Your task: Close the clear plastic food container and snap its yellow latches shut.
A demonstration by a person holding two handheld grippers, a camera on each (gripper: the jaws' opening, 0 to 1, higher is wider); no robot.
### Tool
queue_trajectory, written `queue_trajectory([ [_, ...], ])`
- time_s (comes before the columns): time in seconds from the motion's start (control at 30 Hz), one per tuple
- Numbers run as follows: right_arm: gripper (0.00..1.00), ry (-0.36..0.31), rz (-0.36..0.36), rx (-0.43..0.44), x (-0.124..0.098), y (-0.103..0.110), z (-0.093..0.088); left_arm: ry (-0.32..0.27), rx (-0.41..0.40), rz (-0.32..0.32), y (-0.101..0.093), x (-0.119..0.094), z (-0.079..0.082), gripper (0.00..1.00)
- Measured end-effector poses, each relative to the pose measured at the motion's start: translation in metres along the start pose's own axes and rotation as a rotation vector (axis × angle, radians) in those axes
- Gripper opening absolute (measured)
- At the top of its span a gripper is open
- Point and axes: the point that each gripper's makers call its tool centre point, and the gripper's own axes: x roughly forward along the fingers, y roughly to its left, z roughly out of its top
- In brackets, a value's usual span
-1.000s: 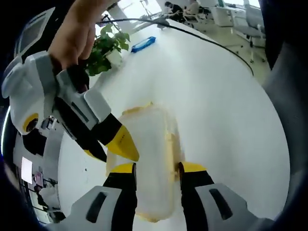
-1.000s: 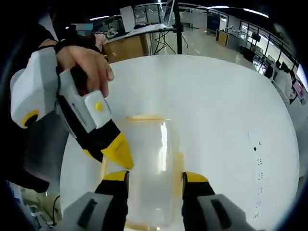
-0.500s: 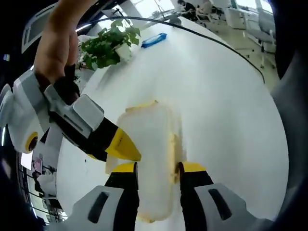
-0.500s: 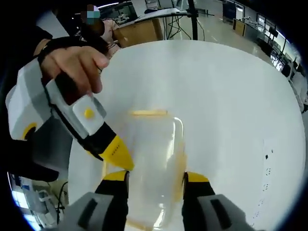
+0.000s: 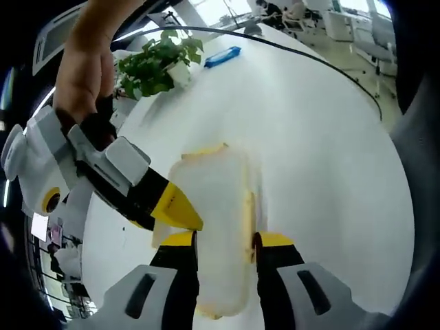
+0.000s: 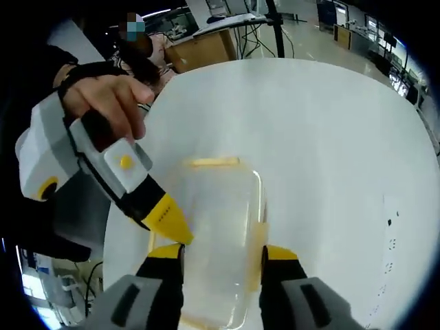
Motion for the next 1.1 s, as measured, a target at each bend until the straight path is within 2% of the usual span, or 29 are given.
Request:
queue_trajectory([
  [0.2,0.45,0.015,-0.023,0.026,-0.002,0.004,0.003,0.002,0.025,-0.025,0.000,-0.004,0.002,0.31],
  [0.33,0.49,0.061,-0.099,-0.054,-0.010,-0.004,0.001,0.023,-0.007,-0.065,-0.002,-0.010,0.002,0.30],
  [0.37,0.47,0.047,-0.091,-0.038,-0.012,-0.002,0.004,0.019,-0.002,-0.061,-0.001,-0.013,0.003,0.26],
  [0.43,0.48,0.021,-0.094,-0.030,-0.017,-0.002,0.009,0.011,0.014,-0.067,0.000,-0.017,0.005,0.26],
  [0.6,0.47,0.061,-0.101,-0.056,-0.012,0.004,0.001,0.003,-0.002,-0.069,-0.004,-0.020,0.010,0.29],
  [0.8,0.48,0.043,-0.111,-0.058,-0.018,0.007,0.005,-0.006,-0.028,-0.074,-0.005,-0.020,0.014,0.35],
  [0.93,0.49,0.018,-0.124,-0.061,-0.023,0.007,0.013,0.011,-0.031,-0.071,-0.002,-0.019,0.009,0.38],
  [1.1,0.48,0.033,-0.138,-0.079,-0.023,0.008,0.011,0.027,-0.038,-0.080,0.001,-0.022,0.004,0.39],
])
